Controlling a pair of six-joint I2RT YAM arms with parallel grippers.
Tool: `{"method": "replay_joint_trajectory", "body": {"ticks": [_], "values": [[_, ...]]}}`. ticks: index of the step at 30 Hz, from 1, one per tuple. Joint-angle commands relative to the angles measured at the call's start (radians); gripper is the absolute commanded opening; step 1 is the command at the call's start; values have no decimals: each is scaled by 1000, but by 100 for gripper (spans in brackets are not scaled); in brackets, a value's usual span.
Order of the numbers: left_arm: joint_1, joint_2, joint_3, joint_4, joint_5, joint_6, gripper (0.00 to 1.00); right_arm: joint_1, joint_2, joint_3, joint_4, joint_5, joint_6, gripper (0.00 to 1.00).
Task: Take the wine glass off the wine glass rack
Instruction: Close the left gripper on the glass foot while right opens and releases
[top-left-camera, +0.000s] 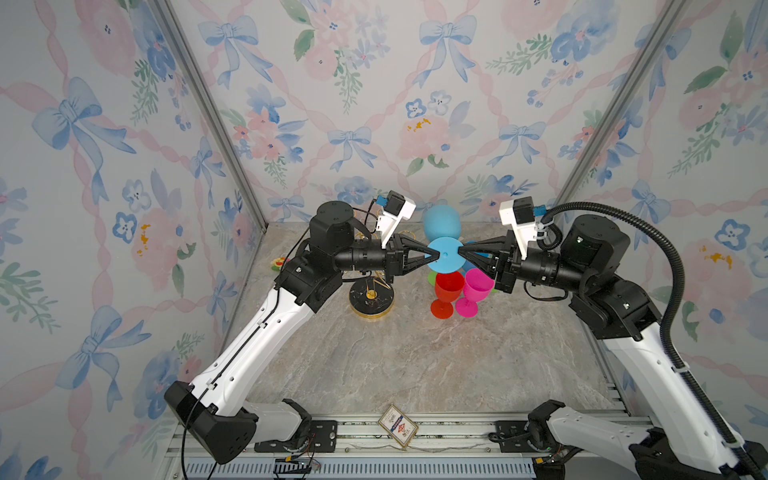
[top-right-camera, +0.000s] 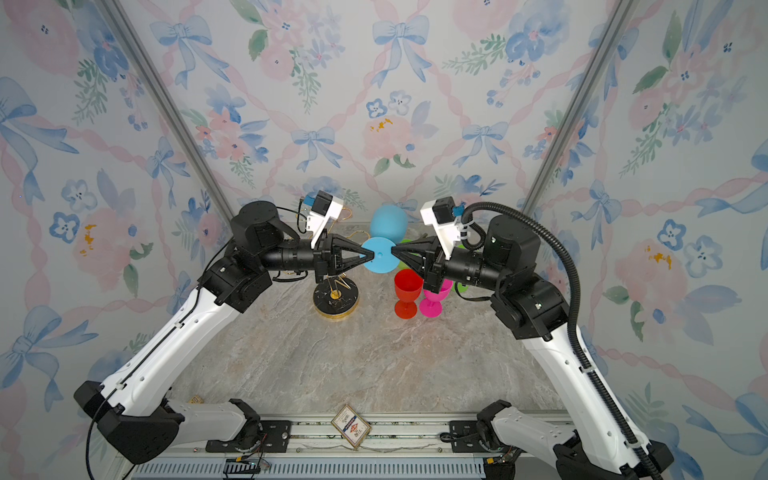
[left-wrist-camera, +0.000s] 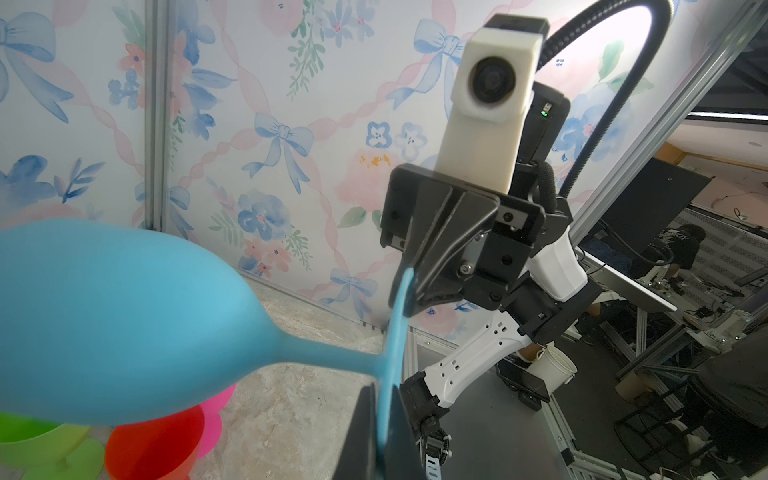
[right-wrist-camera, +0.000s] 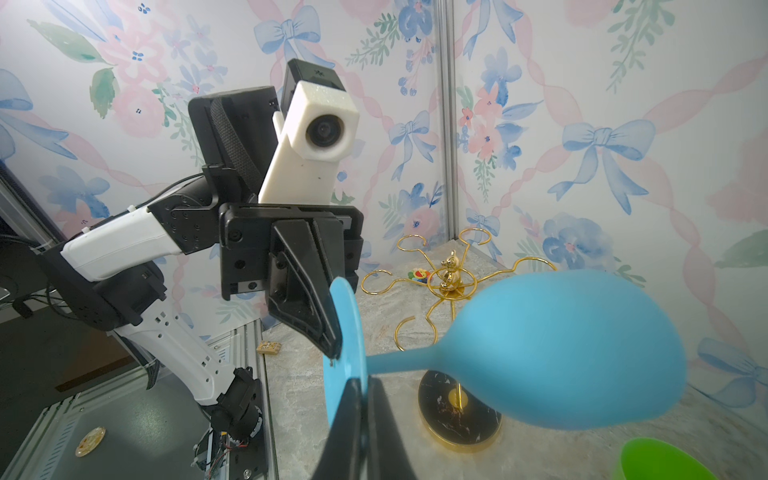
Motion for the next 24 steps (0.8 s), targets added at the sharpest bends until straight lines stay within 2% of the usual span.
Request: {"method": "replay_joint_trajectory", "body": {"ticks": [1,6,9,13,16,20,24], "values": [[-6,8,35,13,11,-2,0,-8,-5,-18,-7,6,6,9],[-6,6,35,14,5,7,0,-13,-8,-13,-32,11,21,25],[-6,3,34,14,0,14,0,-20,-7,-8,-55,21,34,27],[-5,-4,30,14,-13,35,0,-27,-12,-12,-61,26,49,49],[-3,-24,12,13,-65,72,0,-34,-28,-15,-57,26,73,60],[-5,-60,-31,14,-161,145,0,-57,-56,-12,-60,26,125,69],[-17,-84,-59,14,-196,226,0,-104,-63,27,-122,83,201,73]]}}
